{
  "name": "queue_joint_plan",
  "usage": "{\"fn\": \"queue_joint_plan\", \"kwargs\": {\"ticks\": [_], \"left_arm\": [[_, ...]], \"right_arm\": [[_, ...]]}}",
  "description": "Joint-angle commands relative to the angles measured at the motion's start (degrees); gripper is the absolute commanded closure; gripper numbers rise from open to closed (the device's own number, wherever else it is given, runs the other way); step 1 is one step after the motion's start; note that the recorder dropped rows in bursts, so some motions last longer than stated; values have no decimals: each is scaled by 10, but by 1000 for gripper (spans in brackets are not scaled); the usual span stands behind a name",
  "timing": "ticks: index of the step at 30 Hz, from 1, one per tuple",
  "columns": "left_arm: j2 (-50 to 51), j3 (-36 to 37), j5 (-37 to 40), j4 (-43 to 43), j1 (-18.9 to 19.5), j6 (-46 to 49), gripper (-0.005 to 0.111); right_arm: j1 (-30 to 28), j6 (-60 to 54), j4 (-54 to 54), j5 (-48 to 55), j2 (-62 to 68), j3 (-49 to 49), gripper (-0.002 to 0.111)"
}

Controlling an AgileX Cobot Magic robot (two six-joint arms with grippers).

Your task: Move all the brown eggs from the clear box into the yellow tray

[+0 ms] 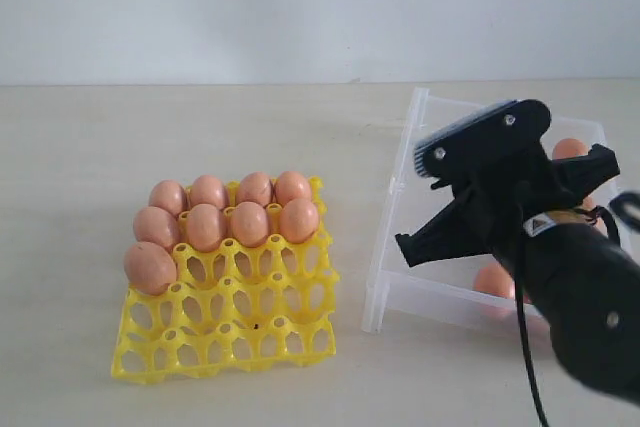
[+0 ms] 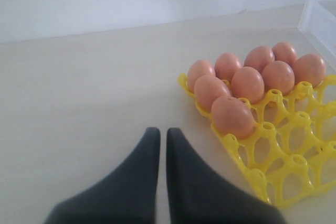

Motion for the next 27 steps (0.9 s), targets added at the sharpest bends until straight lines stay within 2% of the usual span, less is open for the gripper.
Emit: {"fn": "queue_joint_plan", "kwargs": {"ticks": [1,4,7,9,12,14,16,18,21,24,25,27], "left_arm": [[-2,1,-2,1,-3,-4,103],[-2,1,-2,1,-3,-4,103],[-2,1,-2,1,-3,-4,103],[-2,1,-2,1,-3,-4,103],[-2,1,-2,1,-3,-4,103],[-2,1,-2,1,-3,-4,103],[-2,1,-2,1,-3,-4,103],[-2,1,-2,1,-3,-4,103],[-2,1,-2,1,-3,-4,103],[-2,1,-2,1,-3,-4,103],[-2,1,-2,1,-3,-4,103],[-2,1,-2,1,-3,-4,103]], "right_arm": [[-117,-137,134,258,-39,-60,108],[-206,-335,322,405,-44,-103,108],[-252,-482,439,405,-44,-126,108],[-264,-499,439,342,-44,-134,107],[-265,-500,439,288,-44,-139,96],[-265,-504,439,300,-44,-133,89],[-265,-533,439,345,-44,-132,87],[-265,-533,423,383,-42,-134,90],[-265,-494,347,440,-42,-145,108],[-265,-487,333,468,-43,-161,108],[-265,-518,317,472,-43,-161,108],[-265,-538,310,430,-42,-165,109]]}}
